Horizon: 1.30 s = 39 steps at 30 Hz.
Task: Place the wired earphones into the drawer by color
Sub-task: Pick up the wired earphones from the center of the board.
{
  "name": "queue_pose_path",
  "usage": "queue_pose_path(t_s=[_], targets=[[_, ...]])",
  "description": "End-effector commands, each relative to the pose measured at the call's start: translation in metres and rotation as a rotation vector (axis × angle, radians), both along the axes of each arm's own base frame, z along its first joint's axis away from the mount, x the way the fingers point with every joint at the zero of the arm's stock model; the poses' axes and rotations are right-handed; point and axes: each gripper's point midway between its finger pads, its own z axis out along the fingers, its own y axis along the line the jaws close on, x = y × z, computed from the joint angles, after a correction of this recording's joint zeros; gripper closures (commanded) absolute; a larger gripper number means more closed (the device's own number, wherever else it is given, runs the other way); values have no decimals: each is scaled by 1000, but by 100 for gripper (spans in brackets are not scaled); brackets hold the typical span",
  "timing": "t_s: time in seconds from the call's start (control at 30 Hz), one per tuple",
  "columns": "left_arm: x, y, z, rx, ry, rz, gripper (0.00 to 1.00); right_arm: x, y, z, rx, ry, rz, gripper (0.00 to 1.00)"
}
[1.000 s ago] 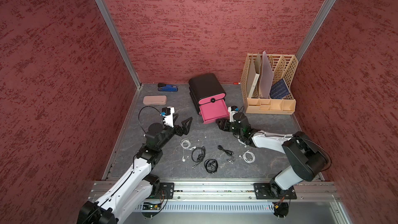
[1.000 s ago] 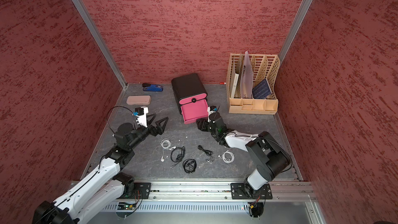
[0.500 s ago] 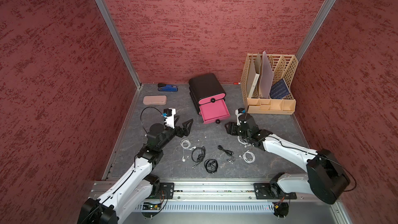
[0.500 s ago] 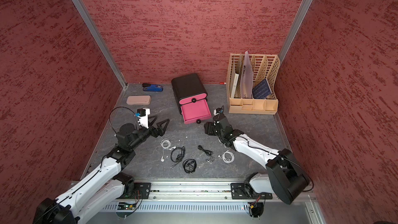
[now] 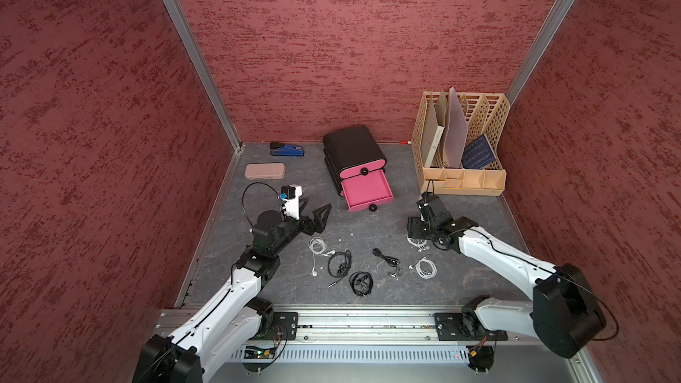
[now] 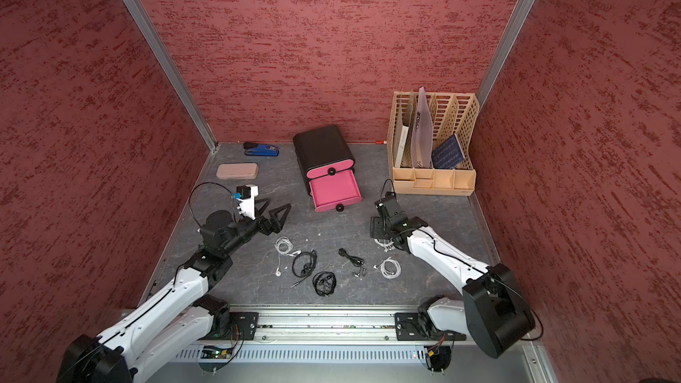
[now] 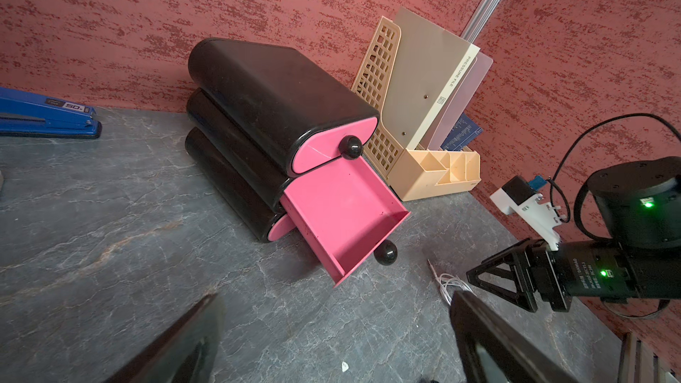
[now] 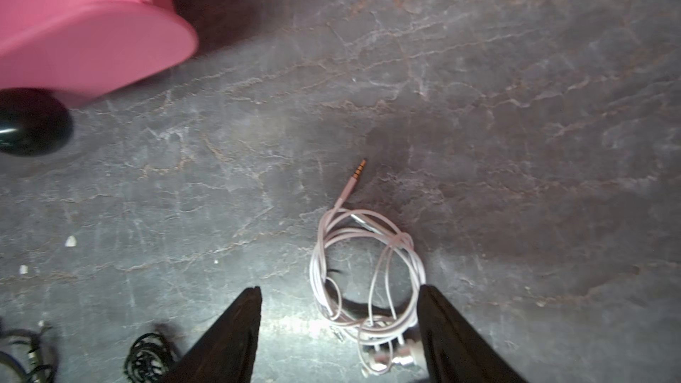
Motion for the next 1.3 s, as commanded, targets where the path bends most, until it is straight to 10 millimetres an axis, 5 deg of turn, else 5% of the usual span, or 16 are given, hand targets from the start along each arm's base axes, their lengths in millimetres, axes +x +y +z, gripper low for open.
queue_pose_path(t_s=[0.0,0.27,0.77,1.27], targets=[[1,2,2,2,-24,8,0,1,-2,-7,4,56,23,30],[2,1,1,1,-20,5,0,3,-6,-32,42,153,3,35],[2,-1,2,-3,-19,-5,0,5,-18,-51,58,229,-57,43],[2,1,2,0,-21,3,0,1,-18,-57,75,257,-57,76]])
